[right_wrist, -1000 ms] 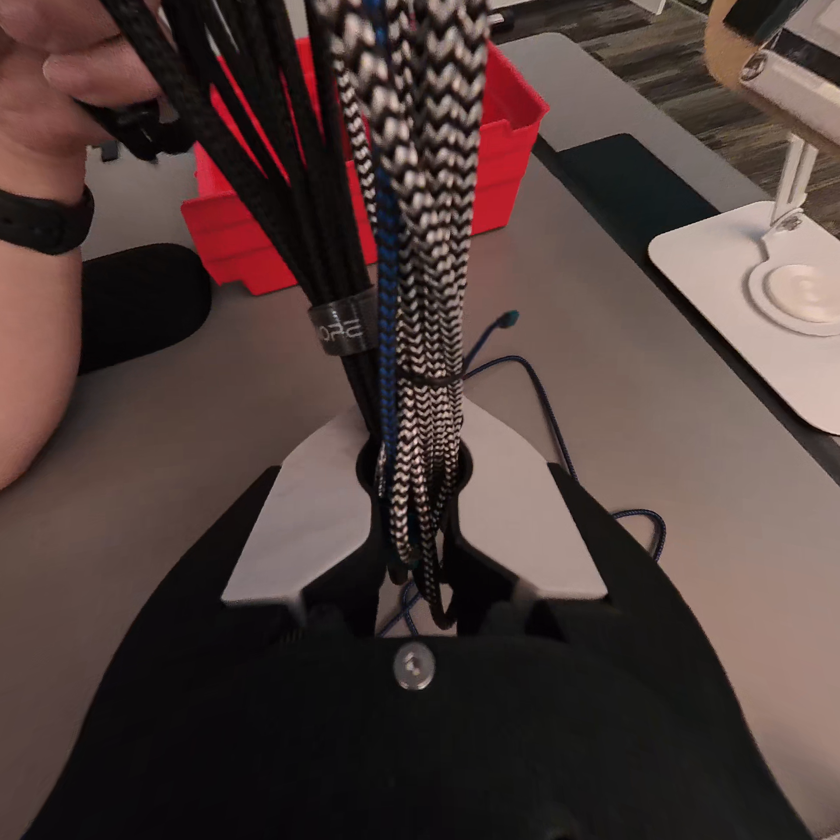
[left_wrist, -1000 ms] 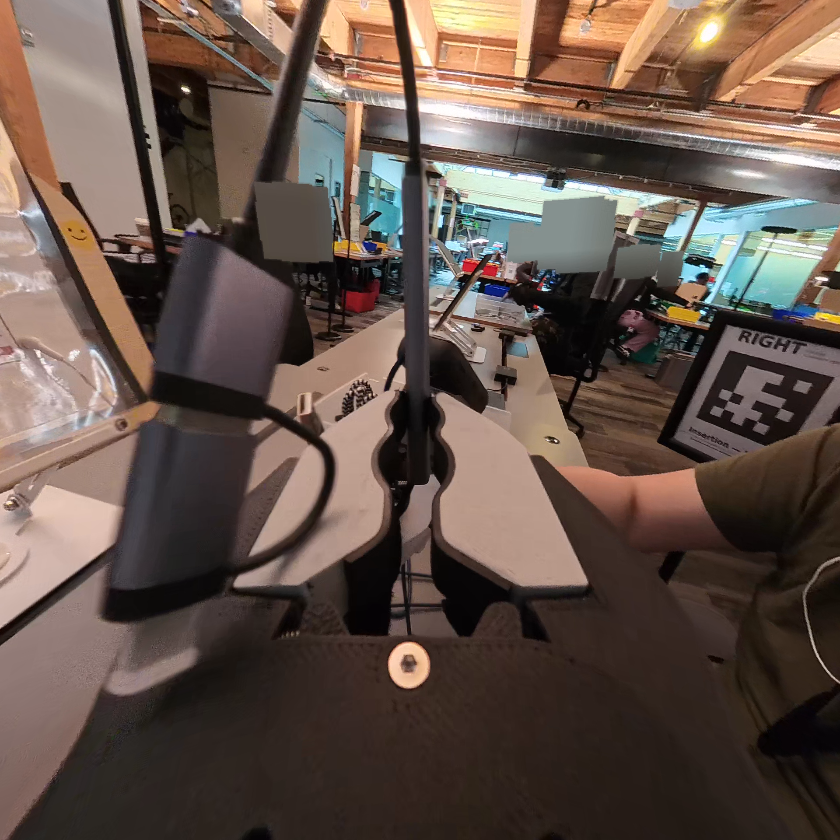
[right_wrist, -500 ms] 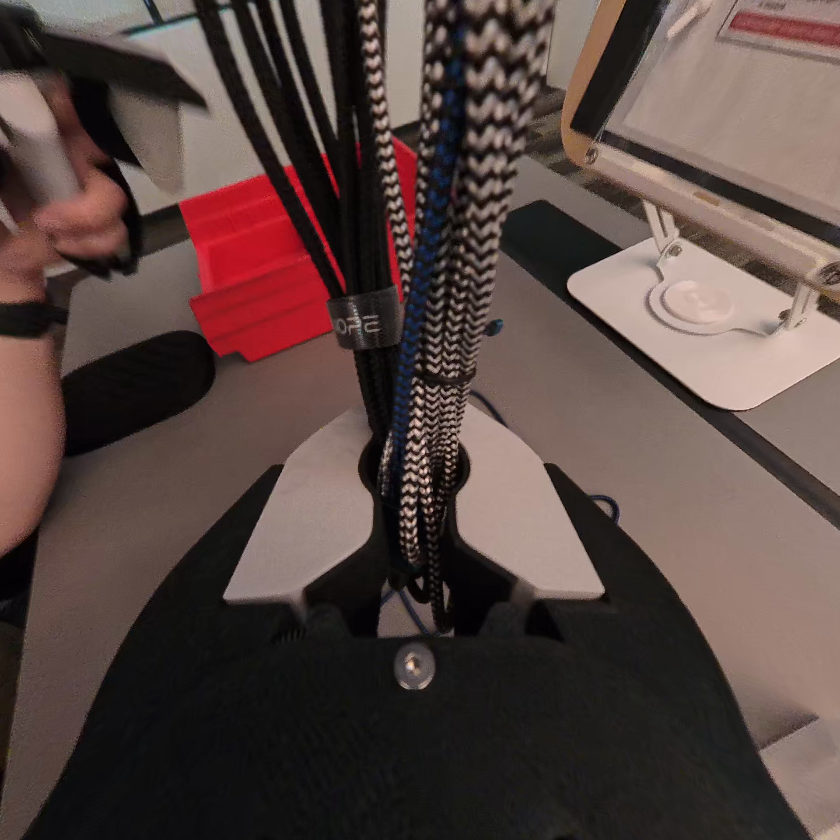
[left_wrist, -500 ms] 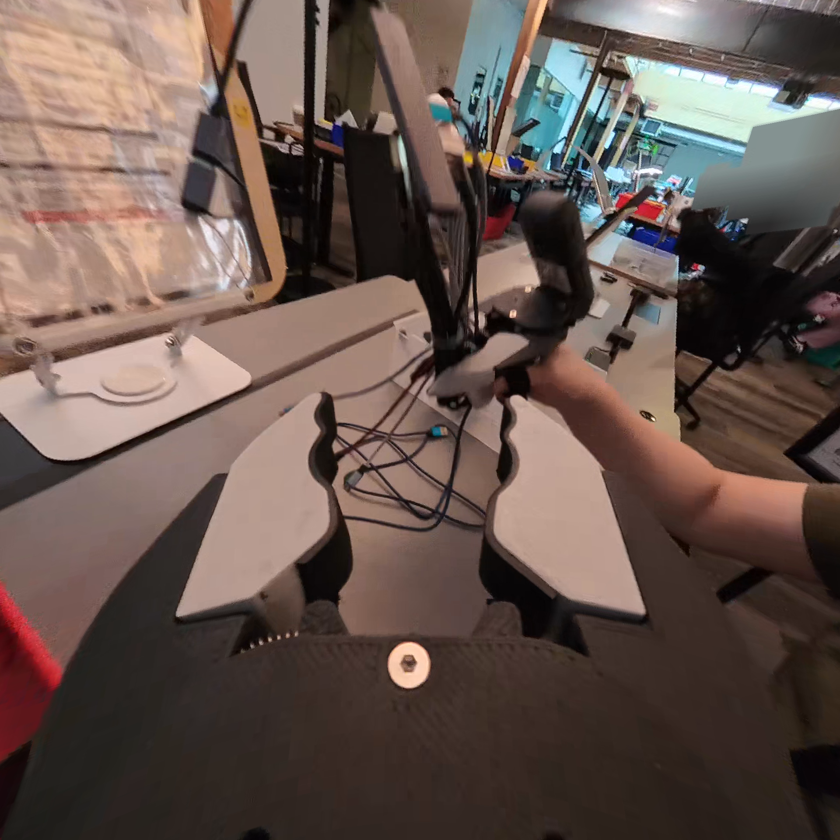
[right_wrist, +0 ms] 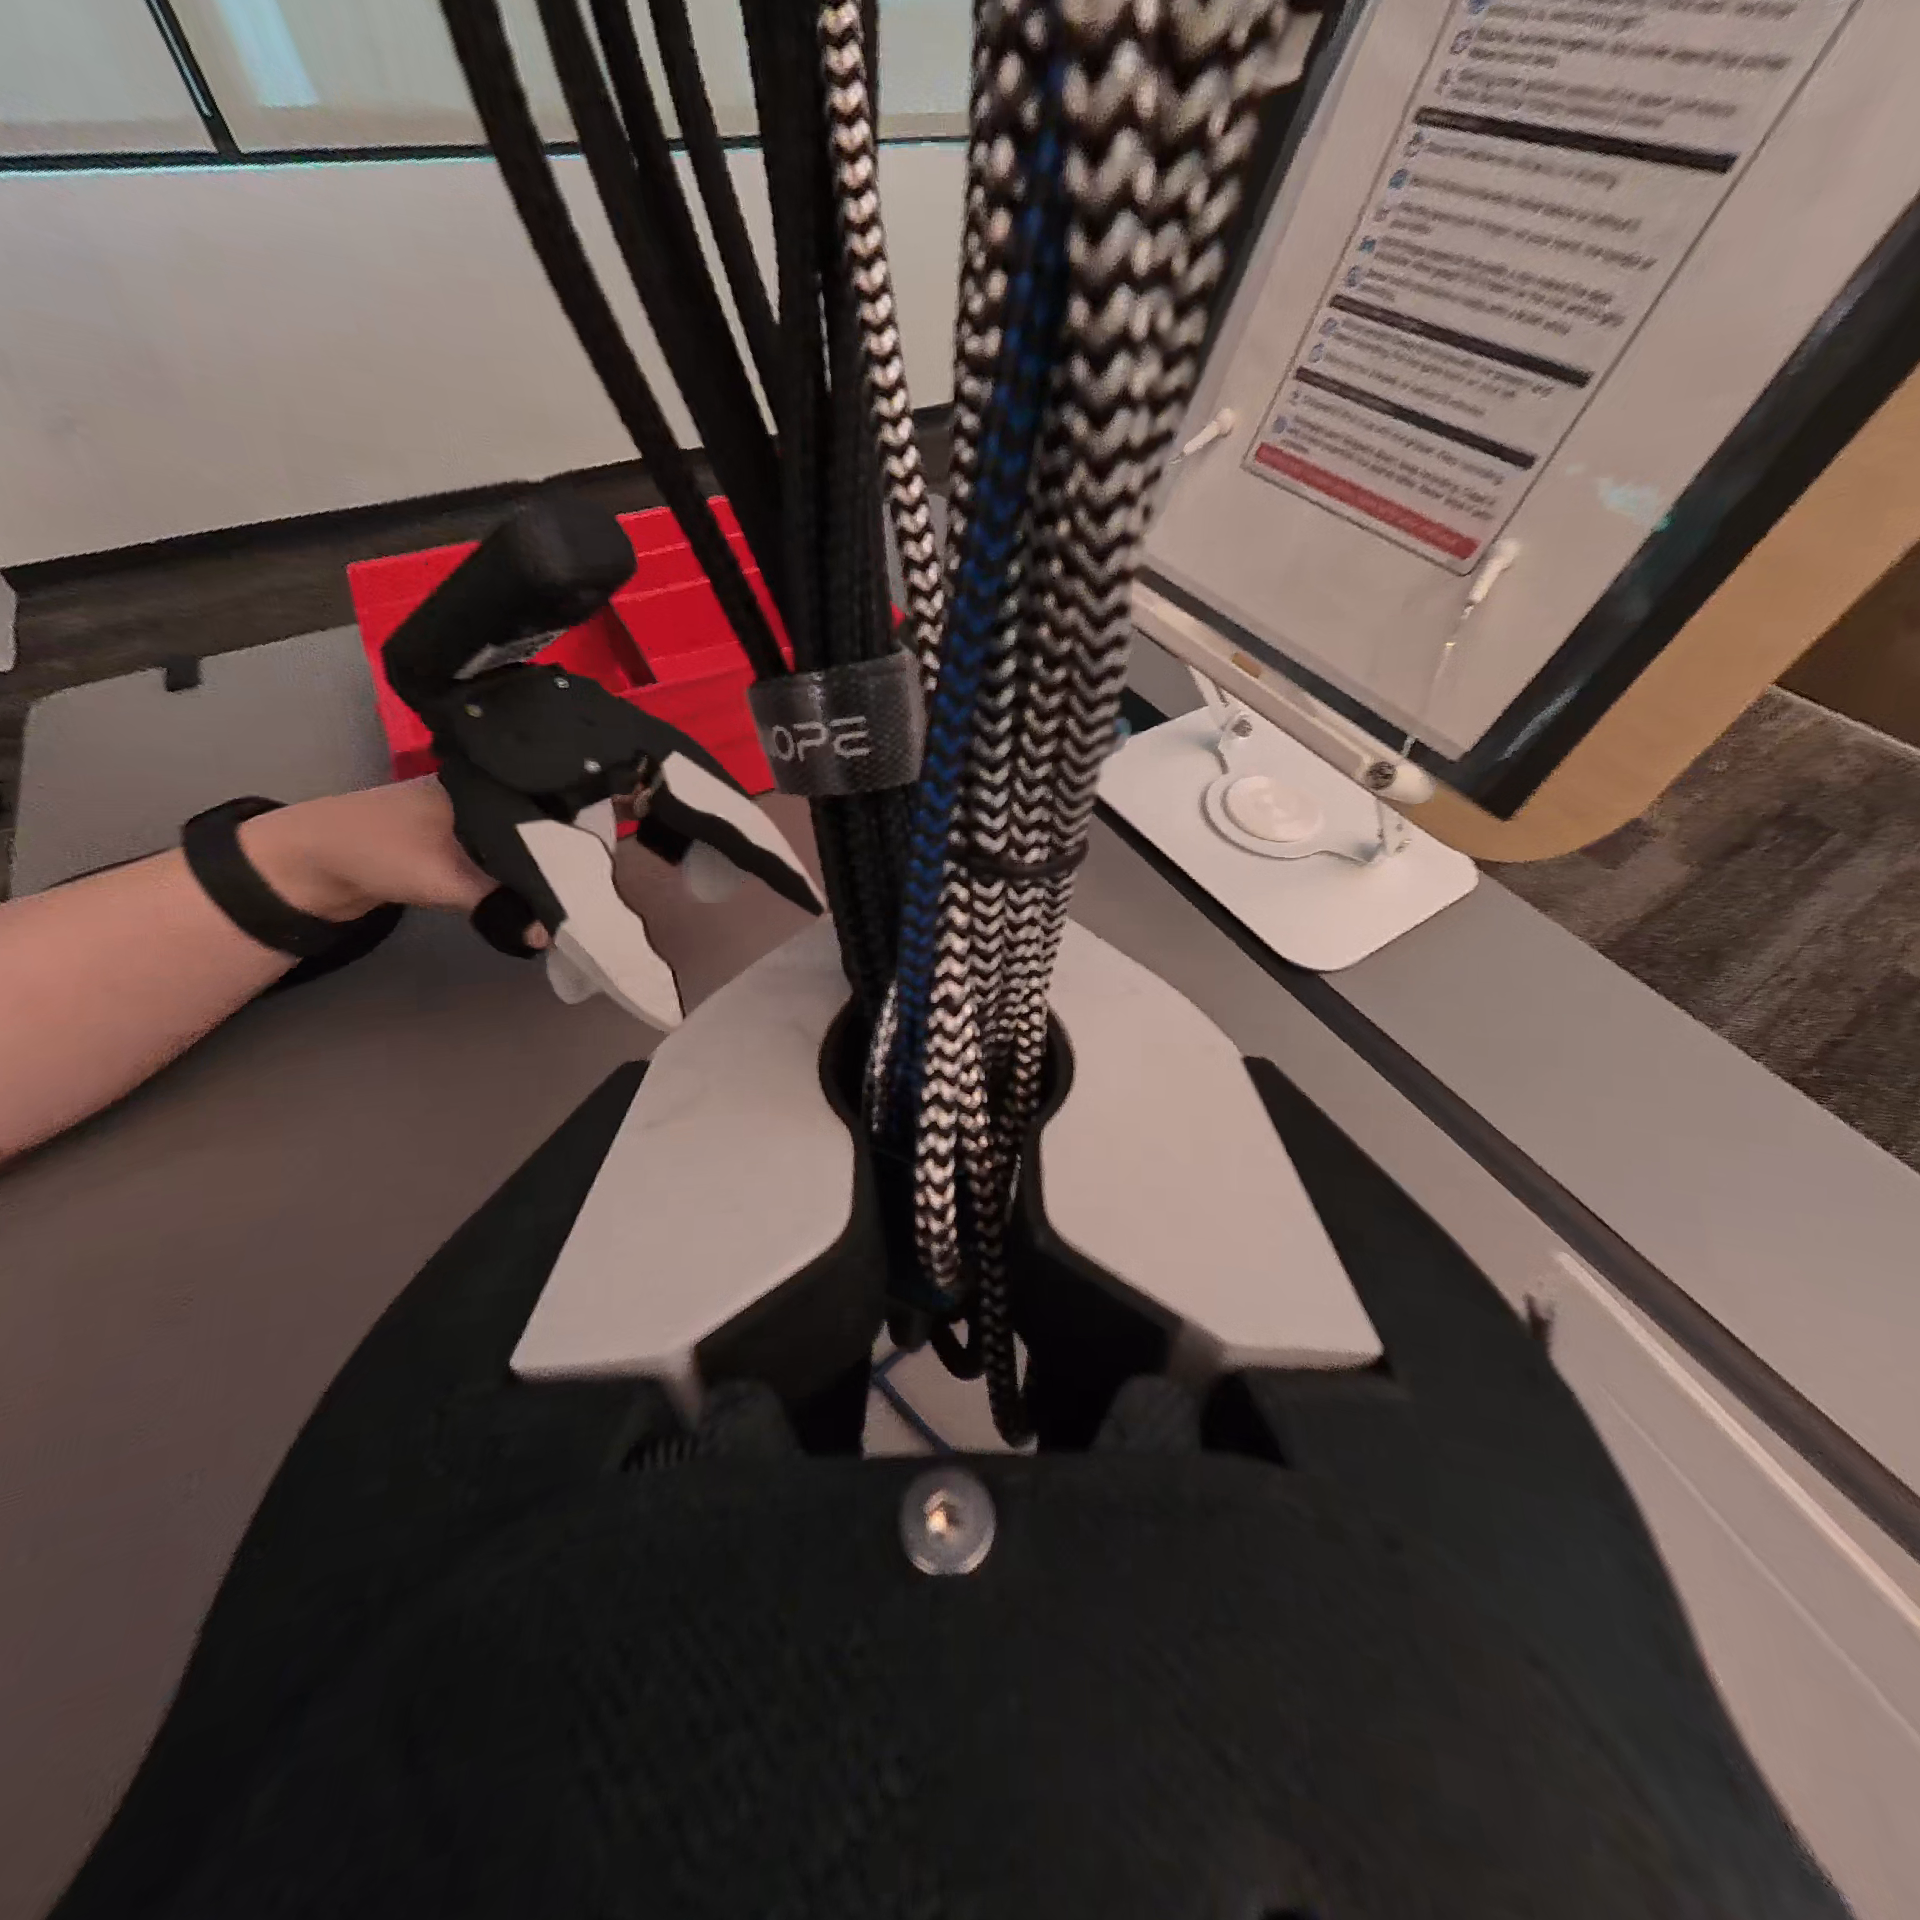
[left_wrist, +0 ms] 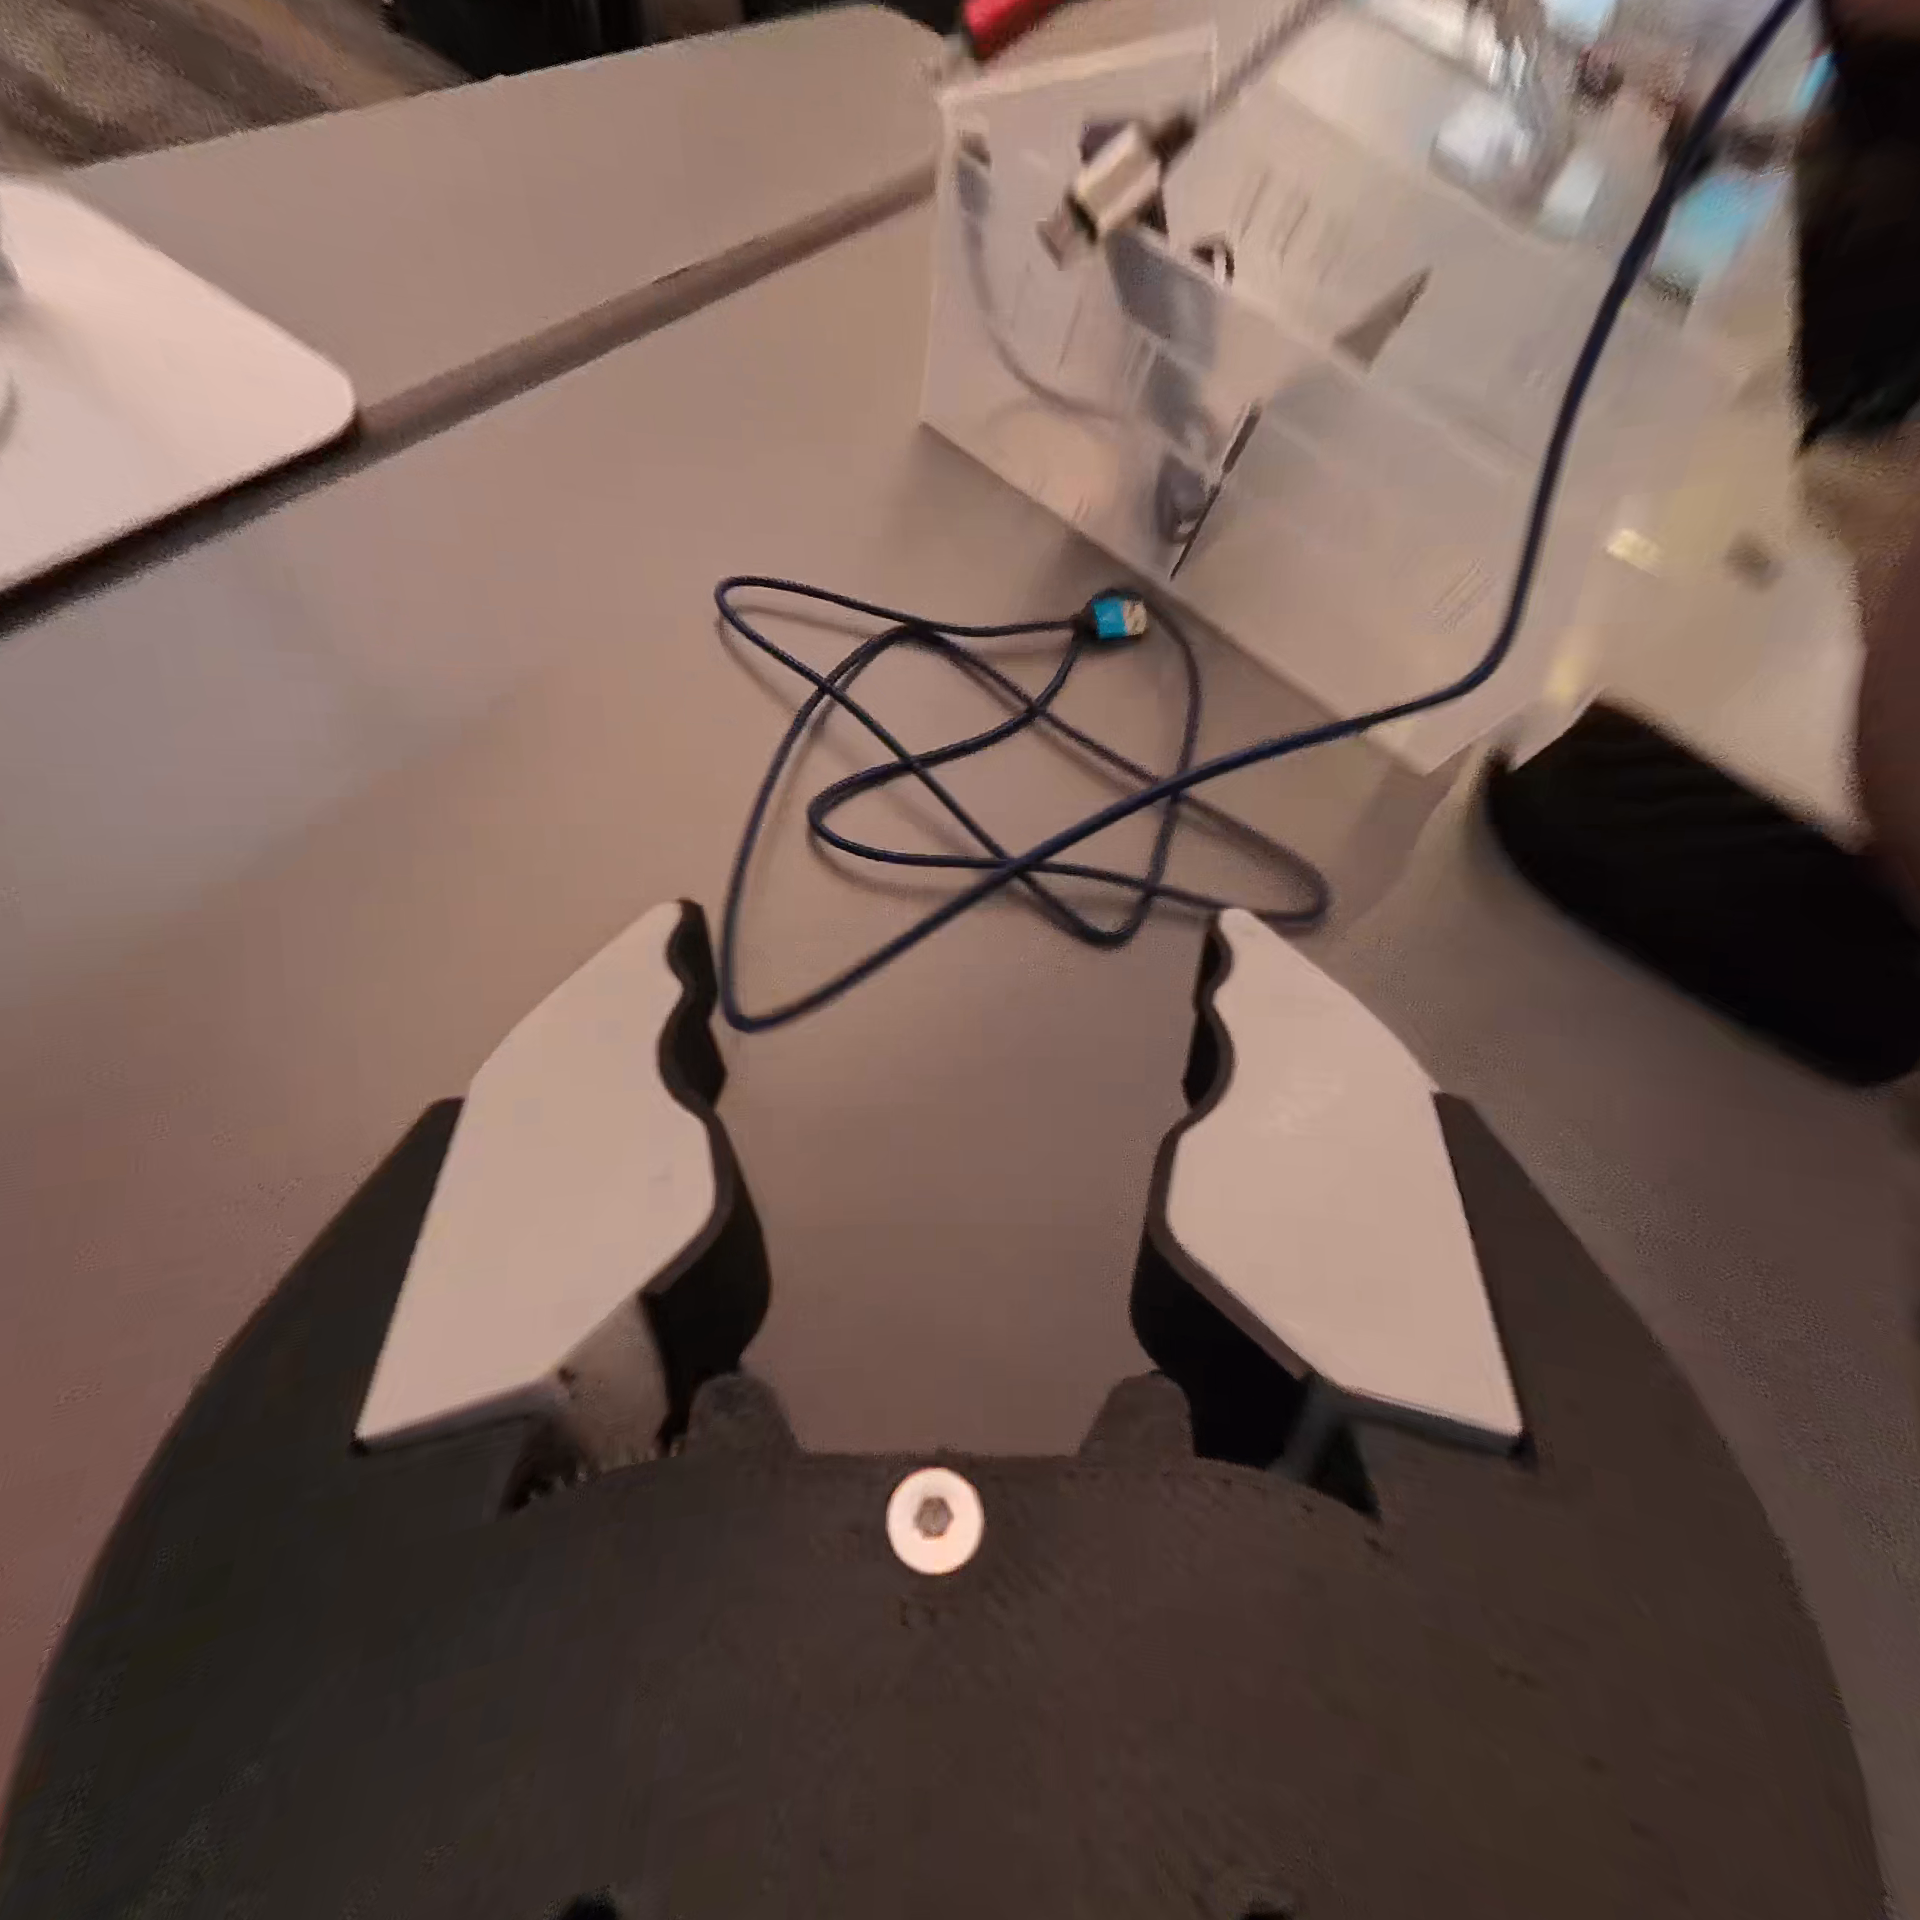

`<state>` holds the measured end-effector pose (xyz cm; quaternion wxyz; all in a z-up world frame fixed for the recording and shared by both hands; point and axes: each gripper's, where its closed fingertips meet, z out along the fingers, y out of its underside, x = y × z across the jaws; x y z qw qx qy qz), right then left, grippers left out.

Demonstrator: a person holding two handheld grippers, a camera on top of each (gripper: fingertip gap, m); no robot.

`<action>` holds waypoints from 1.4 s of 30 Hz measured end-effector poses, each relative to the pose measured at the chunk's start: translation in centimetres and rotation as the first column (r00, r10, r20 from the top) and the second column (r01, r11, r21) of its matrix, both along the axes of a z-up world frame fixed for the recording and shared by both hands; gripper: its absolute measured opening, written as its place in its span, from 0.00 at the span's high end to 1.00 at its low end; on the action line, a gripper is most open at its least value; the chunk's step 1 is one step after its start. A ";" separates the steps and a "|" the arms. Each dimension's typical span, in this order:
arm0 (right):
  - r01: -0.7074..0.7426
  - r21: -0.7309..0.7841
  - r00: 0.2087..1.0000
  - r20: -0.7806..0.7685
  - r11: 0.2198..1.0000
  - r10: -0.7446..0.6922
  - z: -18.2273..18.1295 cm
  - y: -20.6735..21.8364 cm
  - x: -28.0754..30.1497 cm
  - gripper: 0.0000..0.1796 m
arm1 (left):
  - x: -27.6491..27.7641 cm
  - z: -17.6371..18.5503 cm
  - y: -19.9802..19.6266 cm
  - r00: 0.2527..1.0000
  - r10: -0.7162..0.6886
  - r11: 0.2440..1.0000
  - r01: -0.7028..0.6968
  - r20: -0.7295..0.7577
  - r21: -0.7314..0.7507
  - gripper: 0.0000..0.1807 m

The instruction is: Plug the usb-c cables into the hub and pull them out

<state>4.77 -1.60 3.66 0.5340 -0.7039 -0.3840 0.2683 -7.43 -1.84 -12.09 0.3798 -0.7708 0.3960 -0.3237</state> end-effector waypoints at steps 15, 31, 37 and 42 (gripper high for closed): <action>0.026 -0.029 0.999 -0.032 0.999 -0.027 -0.5 1.7 5.9 0.87 | 11.2 -9.2 3.3 0.770 -0.435 0.881 0.471 -0.467 -0.045 0.34; 0.087 -0.016 0.993 -0.074 0.996 -0.088 -1.0 3.2 8.8 0.87 | 12.2 -4.4 2.8 0.878 -0.414 0.907 0.421 -0.238 -0.026 0.97; 0.160 0.027 0.983 -0.091 0.987 -0.157 1.2 2.9 10.3 0.87 | 12.5 4.7 2.5 0.913 -0.387 0.909 0.401 -0.127 0.114 0.98; 0.211 0.083 0.974 -0.104 0.974 -0.202 6.7 2.9 13.7 0.87 | 15.2 14.6 3.0 0.917 -0.392 0.889 0.397 -0.070 0.229 0.98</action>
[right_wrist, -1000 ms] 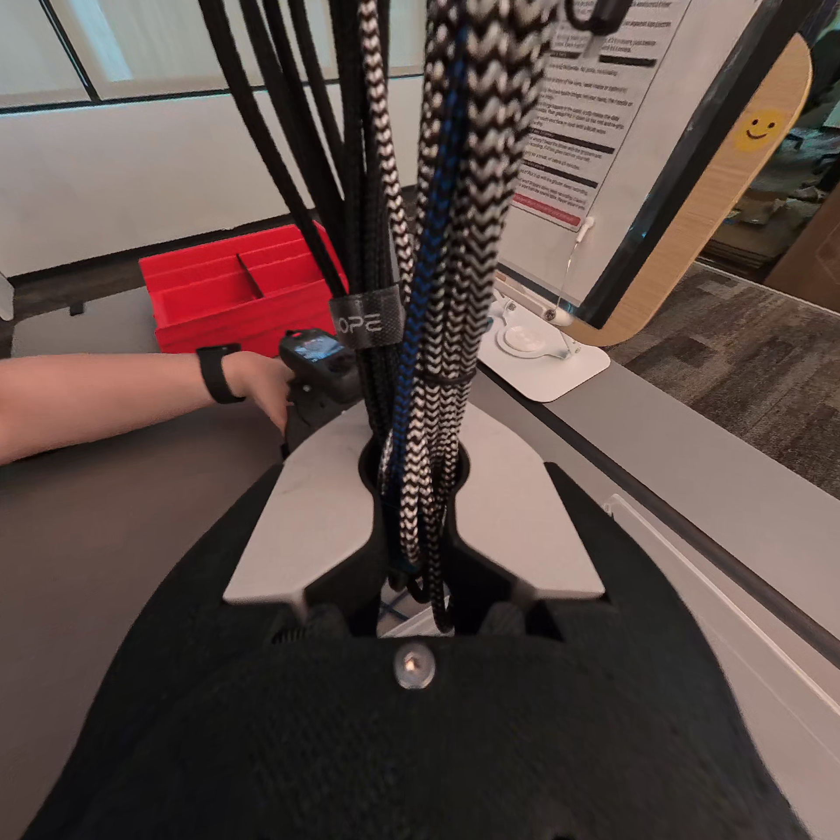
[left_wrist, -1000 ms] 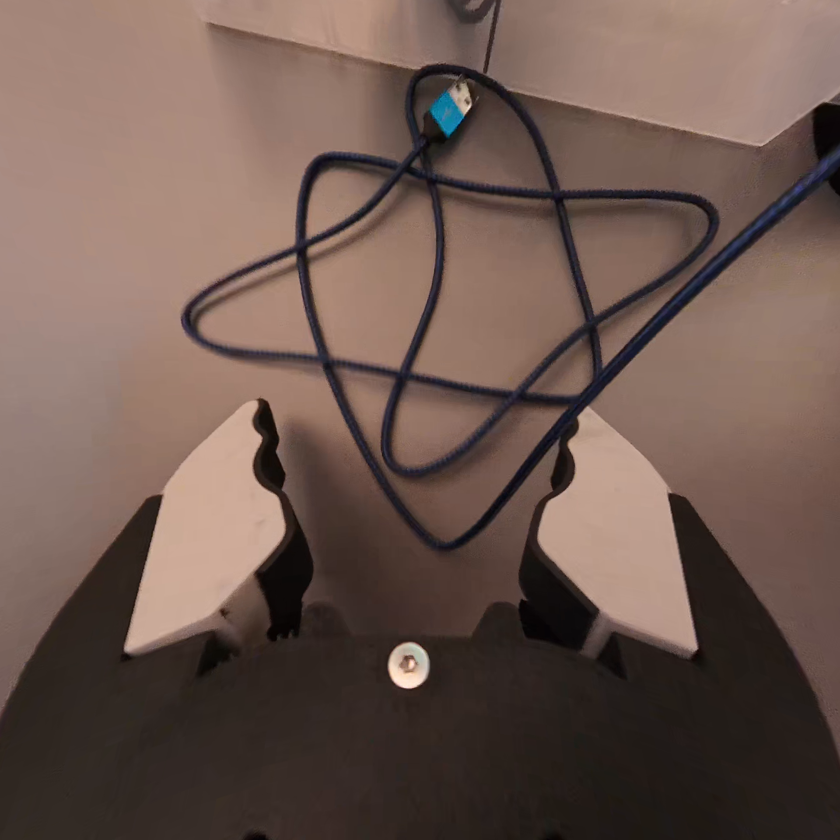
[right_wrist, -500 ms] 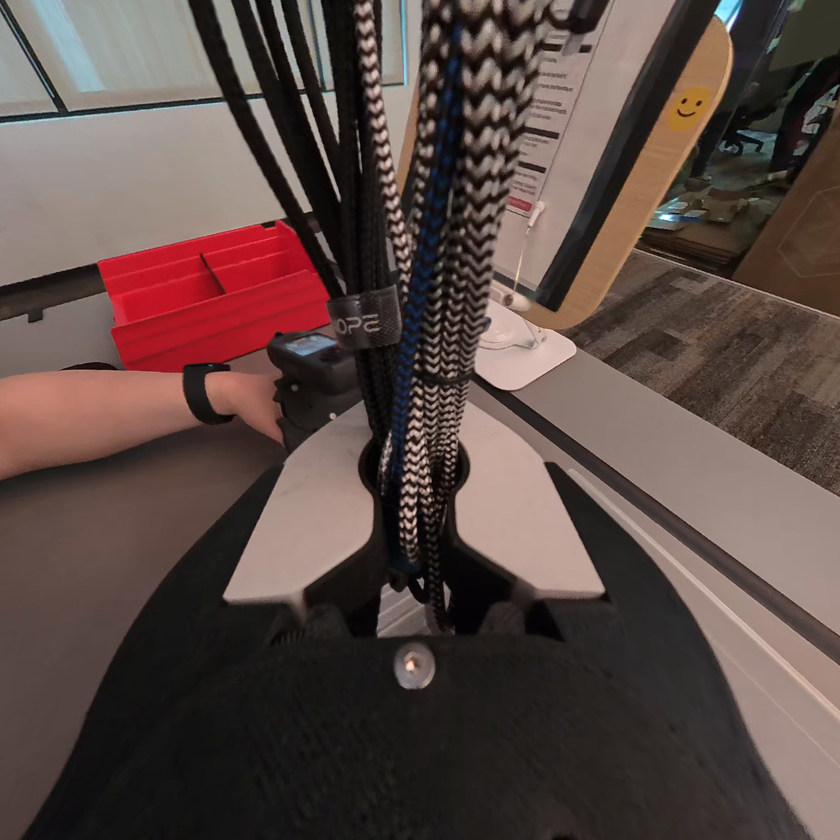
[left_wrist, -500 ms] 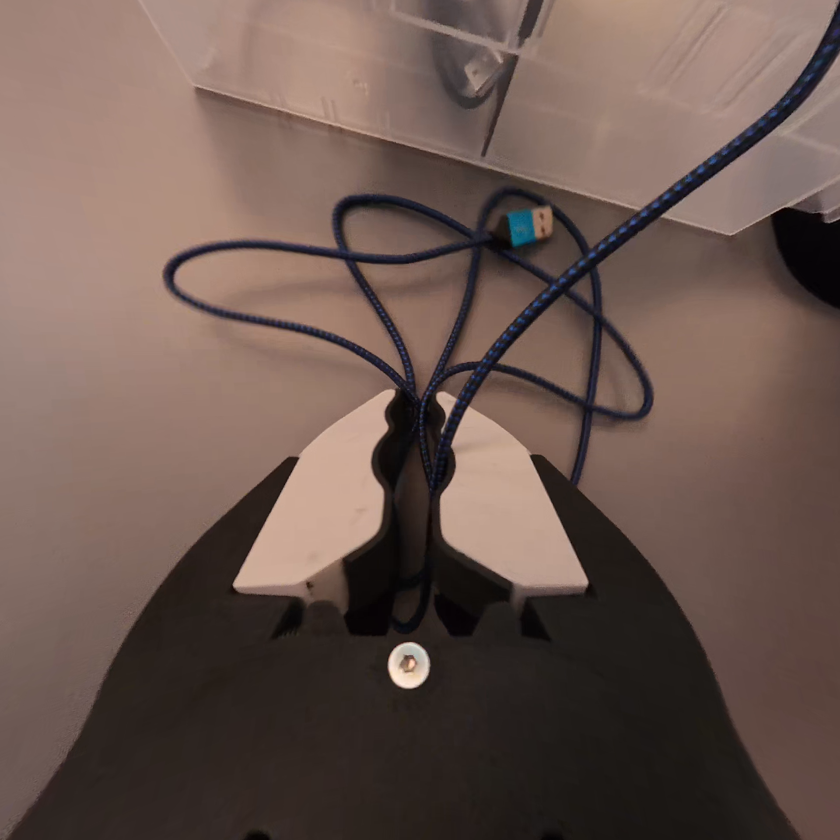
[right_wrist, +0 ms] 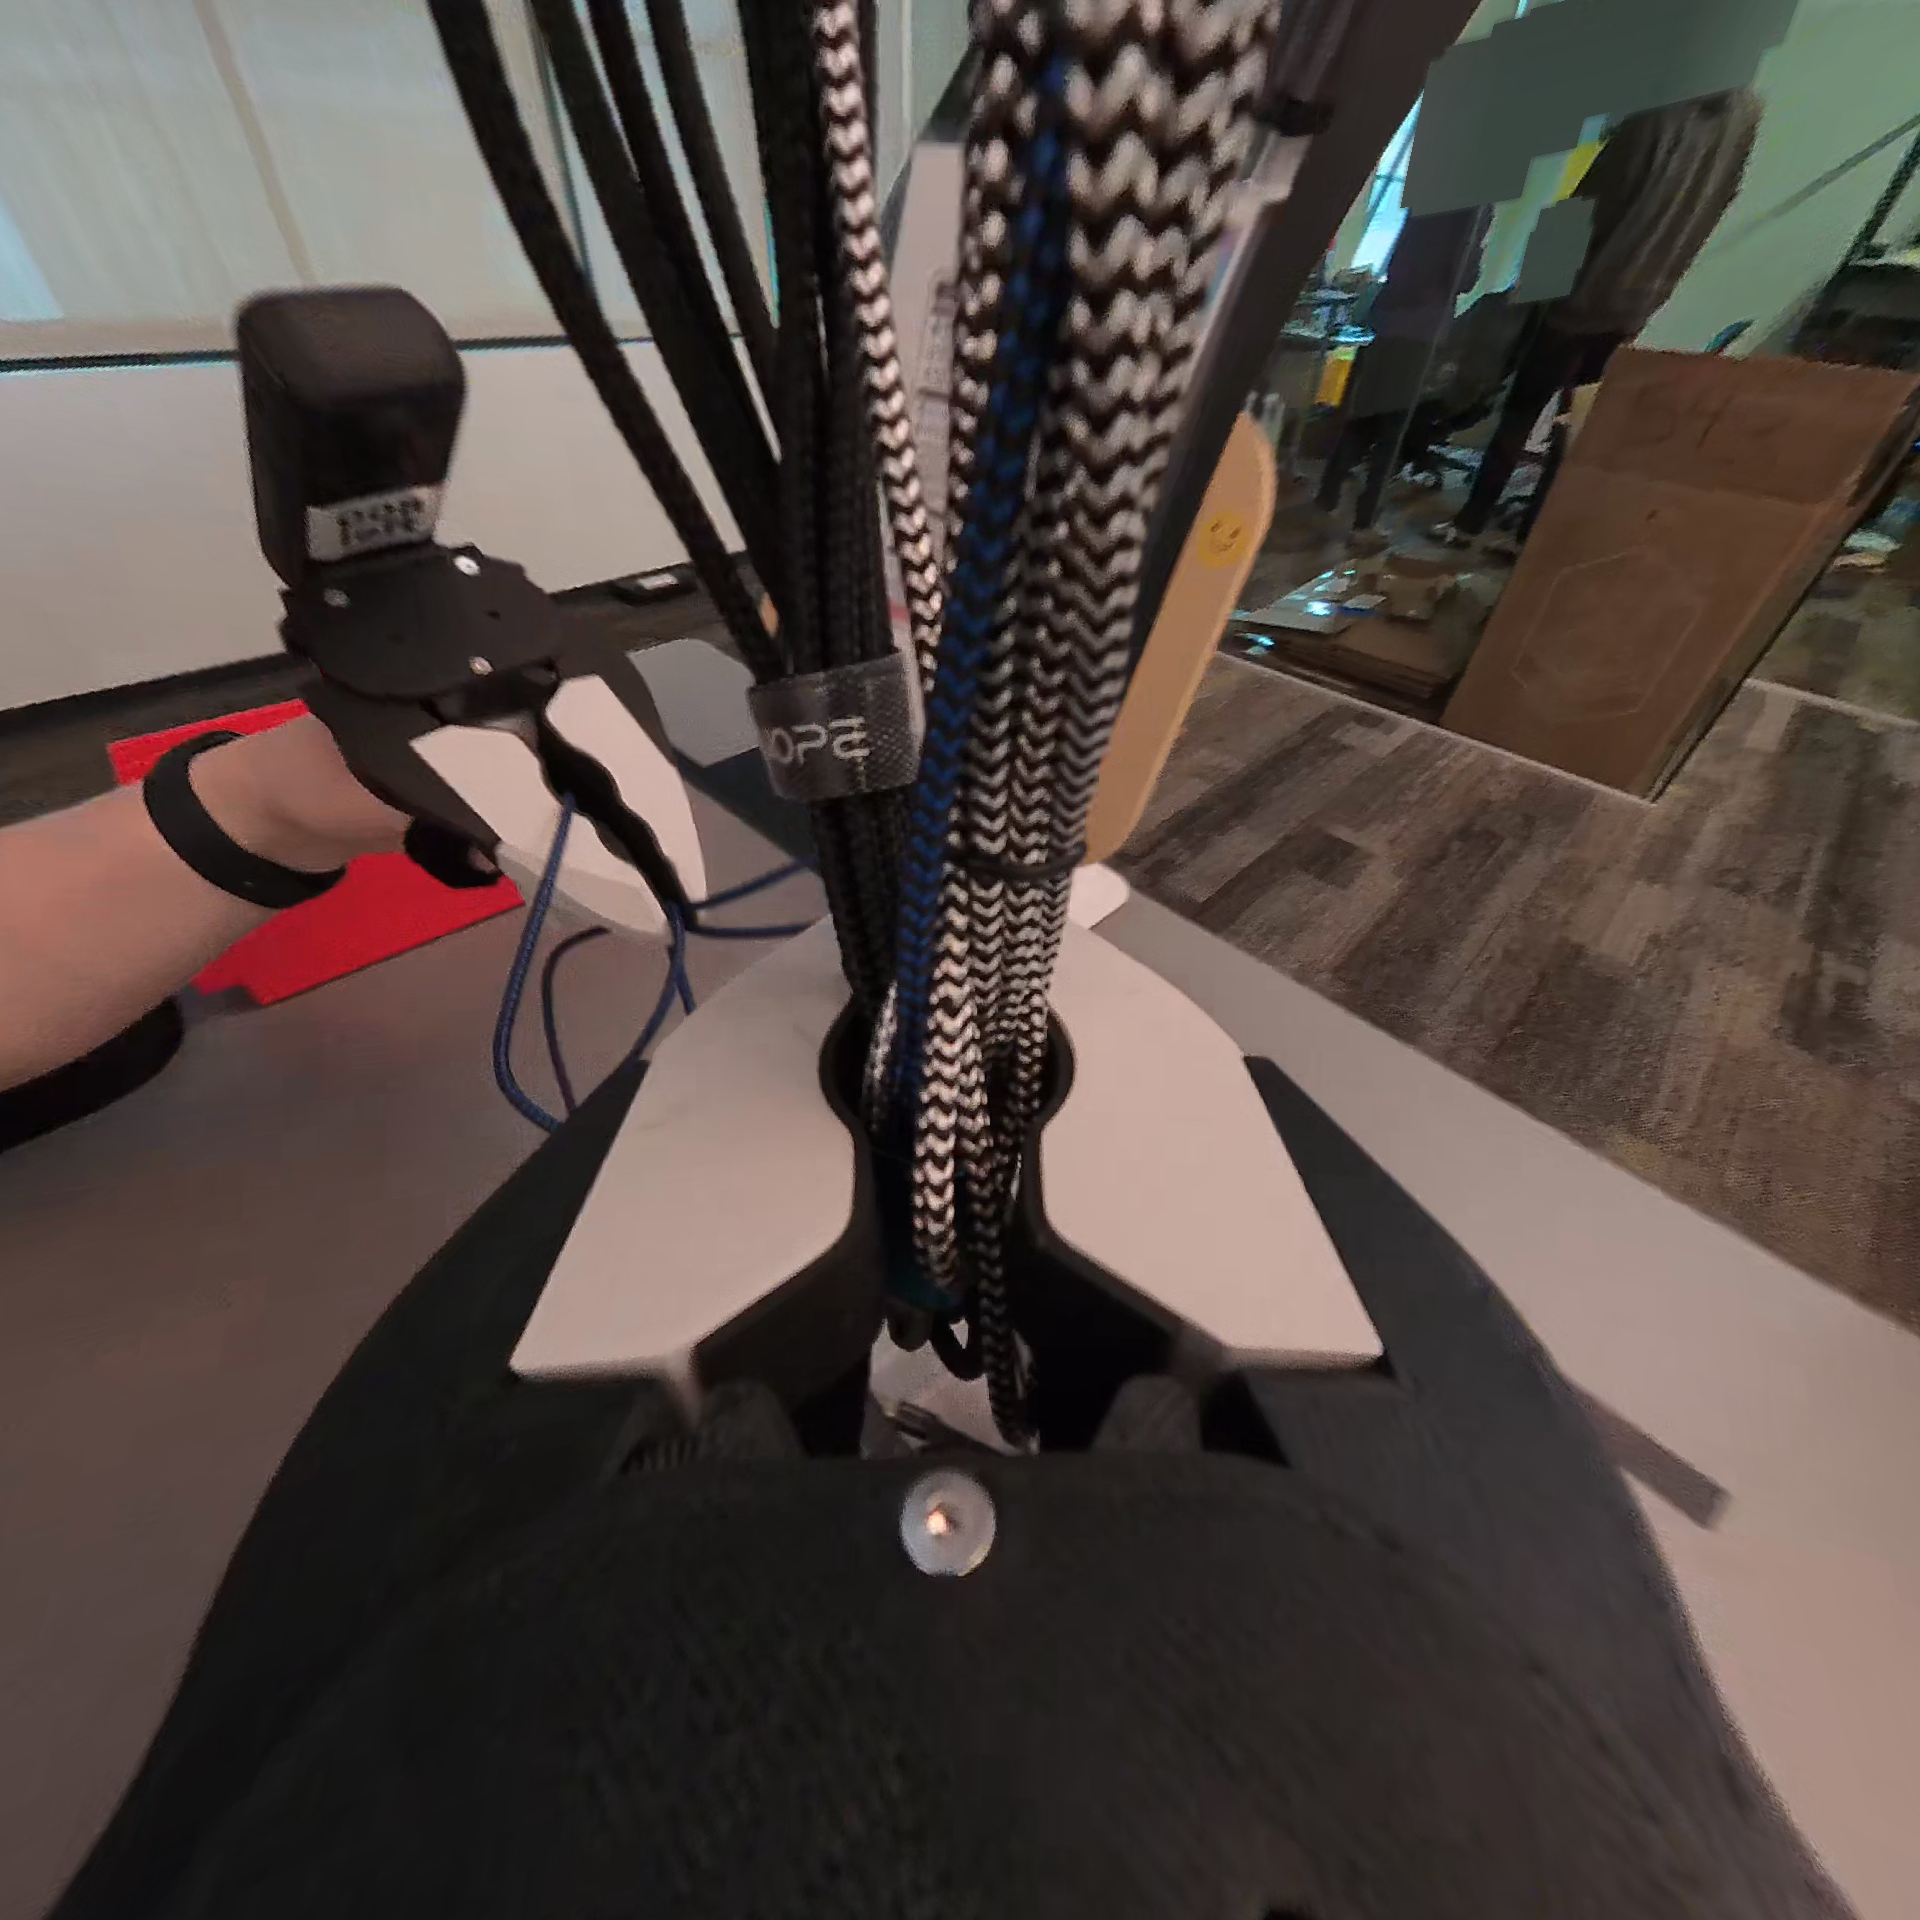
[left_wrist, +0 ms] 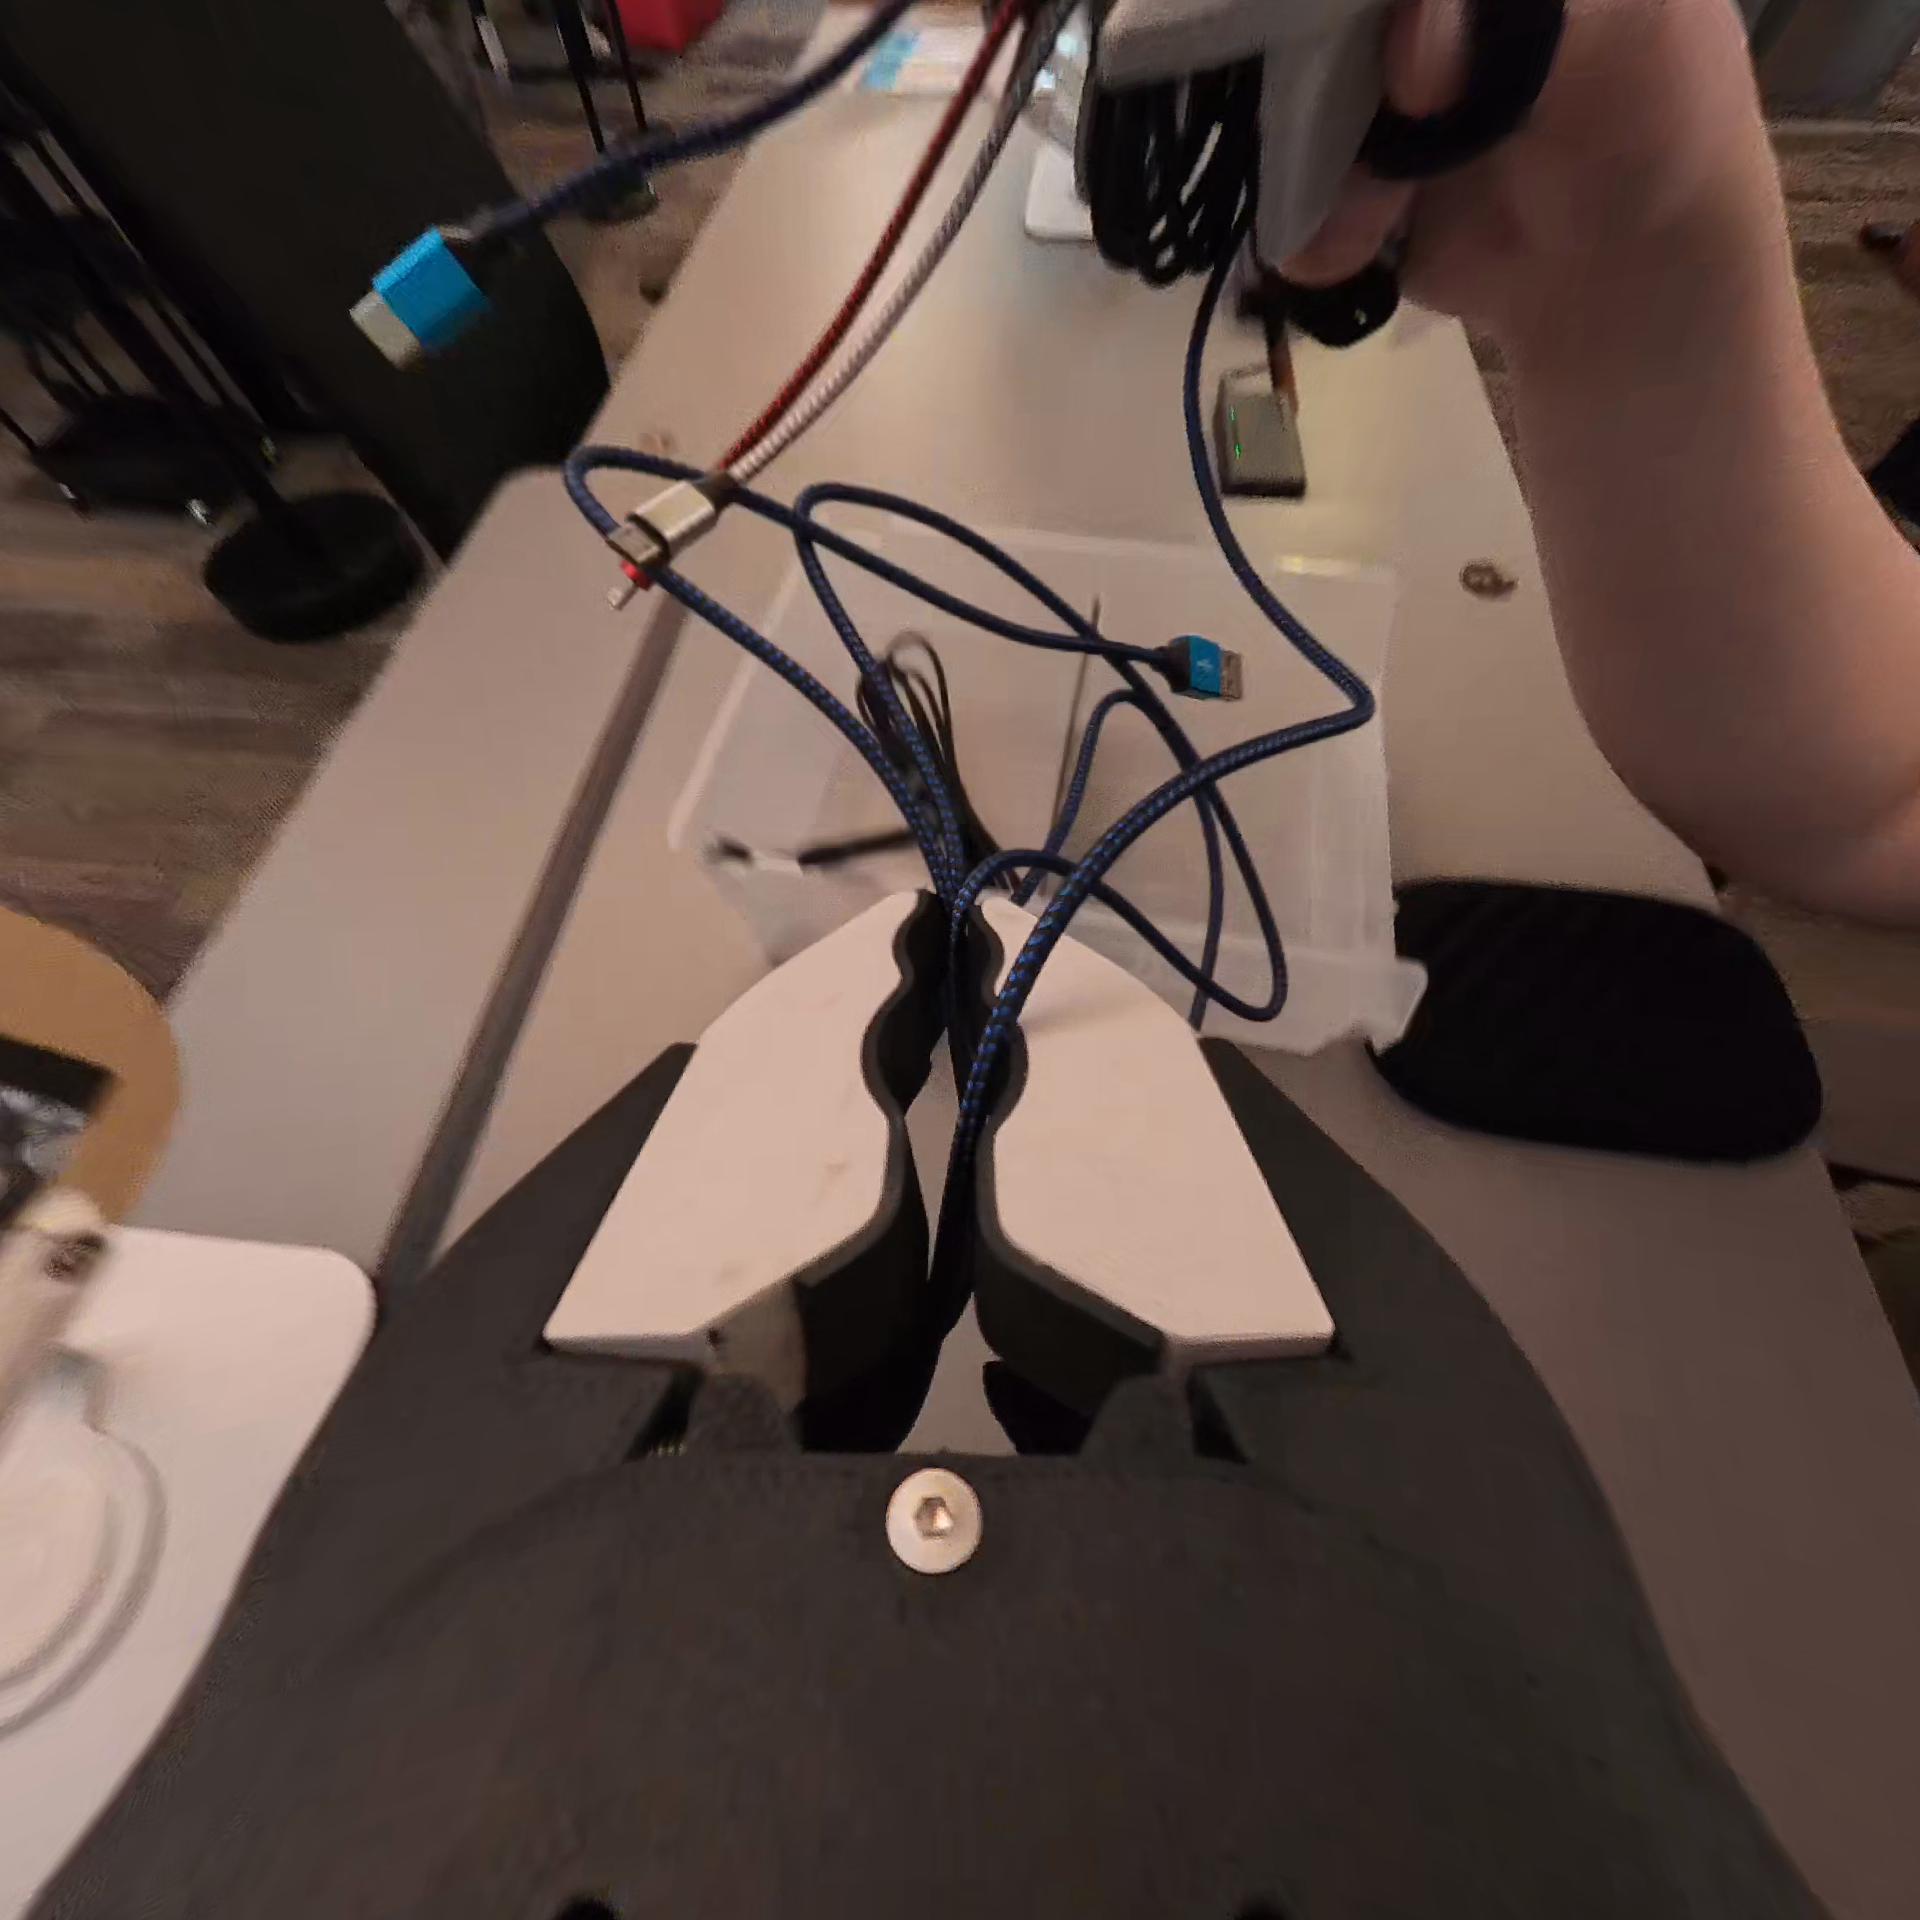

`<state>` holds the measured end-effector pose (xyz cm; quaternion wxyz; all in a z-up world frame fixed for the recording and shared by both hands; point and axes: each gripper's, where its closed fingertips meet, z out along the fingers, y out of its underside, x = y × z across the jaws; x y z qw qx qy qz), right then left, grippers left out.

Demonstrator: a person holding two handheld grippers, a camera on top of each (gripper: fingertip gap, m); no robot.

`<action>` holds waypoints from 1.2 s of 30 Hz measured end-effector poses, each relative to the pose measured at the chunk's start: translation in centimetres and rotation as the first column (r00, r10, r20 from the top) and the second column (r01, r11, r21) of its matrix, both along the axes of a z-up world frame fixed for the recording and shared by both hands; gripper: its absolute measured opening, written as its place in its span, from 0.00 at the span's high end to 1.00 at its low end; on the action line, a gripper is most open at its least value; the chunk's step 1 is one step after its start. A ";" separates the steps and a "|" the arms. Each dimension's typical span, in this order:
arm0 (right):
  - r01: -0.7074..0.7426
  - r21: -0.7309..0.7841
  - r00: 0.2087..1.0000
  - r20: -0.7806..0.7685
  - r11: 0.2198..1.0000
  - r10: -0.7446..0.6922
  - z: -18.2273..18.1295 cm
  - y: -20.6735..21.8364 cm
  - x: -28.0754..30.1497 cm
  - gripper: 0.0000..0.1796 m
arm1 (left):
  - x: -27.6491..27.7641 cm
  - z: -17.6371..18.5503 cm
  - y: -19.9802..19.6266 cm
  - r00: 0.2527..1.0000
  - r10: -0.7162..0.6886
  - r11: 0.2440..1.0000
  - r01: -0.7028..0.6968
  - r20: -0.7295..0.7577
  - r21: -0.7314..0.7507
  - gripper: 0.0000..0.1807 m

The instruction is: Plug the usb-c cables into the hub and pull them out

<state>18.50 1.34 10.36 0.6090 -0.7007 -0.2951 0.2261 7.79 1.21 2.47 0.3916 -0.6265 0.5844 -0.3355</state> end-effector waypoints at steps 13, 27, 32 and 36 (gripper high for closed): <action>0.102 -0.264 0.908 0.418 0.959 0.019 -8.8 2.6 11.1 0.87 | 14.0 -7.8 6.5 0.974 0.209 0.971 -0.195 -0.088 0.139 0.98; 0.075 -0.314 0.820 0.559 0.946 0.120 -20.3 1.8 11.4 0.87 | 9.1 -5.4 3.7 0.975 0.036 0.985 0.002 0.218 -0.171 0.60; 0.033 -0.314 0.756 0.629 0.949 0.182 -21.5 1.8 10.9 0.87 | 9.3 -0.7 4.4 0.907 0.050 0.917 0.124 0.418 -0.378 0.64; -0.020 -0.310 0.725 0.650 0.951 0.228 -21.6 1.7 10.5 0.87 | 10.9 -1.0 4.5 0.918 0.008 0.894 0.171 0.396 -0.414 0.73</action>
